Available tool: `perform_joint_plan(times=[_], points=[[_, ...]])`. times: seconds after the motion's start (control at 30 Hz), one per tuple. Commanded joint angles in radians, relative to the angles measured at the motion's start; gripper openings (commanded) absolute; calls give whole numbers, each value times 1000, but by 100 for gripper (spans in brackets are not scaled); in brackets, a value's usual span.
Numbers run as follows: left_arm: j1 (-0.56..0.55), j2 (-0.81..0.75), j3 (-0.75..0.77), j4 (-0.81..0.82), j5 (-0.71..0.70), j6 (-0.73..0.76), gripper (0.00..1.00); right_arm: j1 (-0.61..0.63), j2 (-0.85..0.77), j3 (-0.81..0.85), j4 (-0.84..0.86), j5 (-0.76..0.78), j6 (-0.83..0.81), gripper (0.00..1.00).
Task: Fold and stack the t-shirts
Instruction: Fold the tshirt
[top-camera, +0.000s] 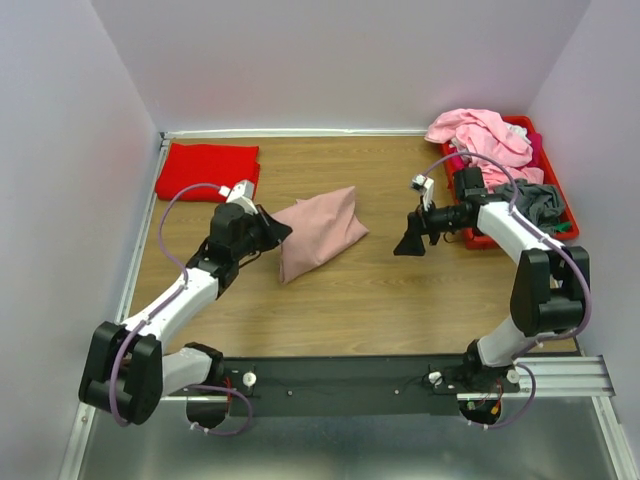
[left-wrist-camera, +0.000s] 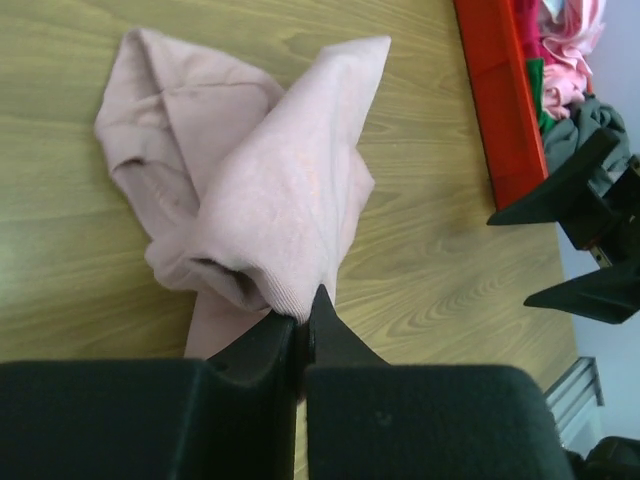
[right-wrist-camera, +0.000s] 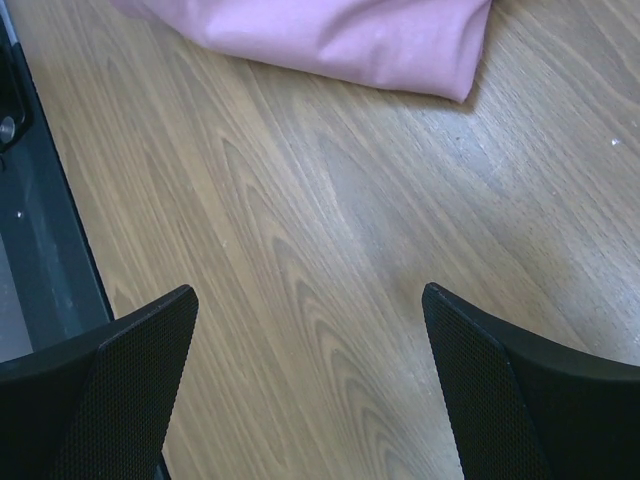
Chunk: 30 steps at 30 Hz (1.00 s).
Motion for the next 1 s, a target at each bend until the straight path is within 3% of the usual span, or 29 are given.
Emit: perform_joint_plan(times=[0.0,0.13,0.27,0.47,0.83,0.97], points=[[71,-46,-99,113,63,-143,0,3,19,32,-21,-15,-18,100],[108,-74,-168,145,74,-221,0,67,59,74,-16,-4,-2,100],[111,-75,-187,153,75,-261,0,136,160,164,94,55,221,100],[111,-78,-199,156,78,-252,0,144,388,371,123,126,404,98],[122,-85,-243,176,74,-244,0,208,576,450,122,126,496,92],[125,-94,-250,179,54,-243,0,222,617,451,123,114,533,82]])
